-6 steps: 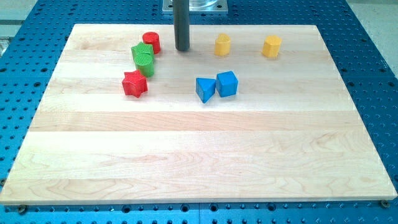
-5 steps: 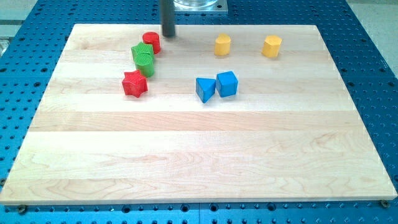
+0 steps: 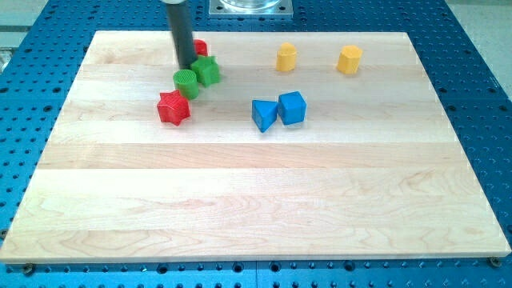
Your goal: Move the green star to the top left of the blue triangle
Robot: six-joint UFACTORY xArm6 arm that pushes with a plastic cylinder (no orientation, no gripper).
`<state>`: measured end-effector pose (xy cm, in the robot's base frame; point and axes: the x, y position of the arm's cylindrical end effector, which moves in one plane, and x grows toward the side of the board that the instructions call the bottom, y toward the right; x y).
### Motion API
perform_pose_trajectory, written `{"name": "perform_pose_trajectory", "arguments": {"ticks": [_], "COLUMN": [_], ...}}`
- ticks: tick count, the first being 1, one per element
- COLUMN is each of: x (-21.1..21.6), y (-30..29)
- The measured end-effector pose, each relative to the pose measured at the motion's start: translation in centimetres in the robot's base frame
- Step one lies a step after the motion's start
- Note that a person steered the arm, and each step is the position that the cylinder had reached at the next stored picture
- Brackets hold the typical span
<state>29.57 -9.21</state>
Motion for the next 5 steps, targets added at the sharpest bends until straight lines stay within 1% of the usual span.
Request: {"name": "perform_pose_trajectory", "arguments": {"ticks": [1,2,3,4,5], "x": [0.0,1.0,2.7,3.9,7.8], "y": [4.8,7.8,6.4,3.5,3.5]}}
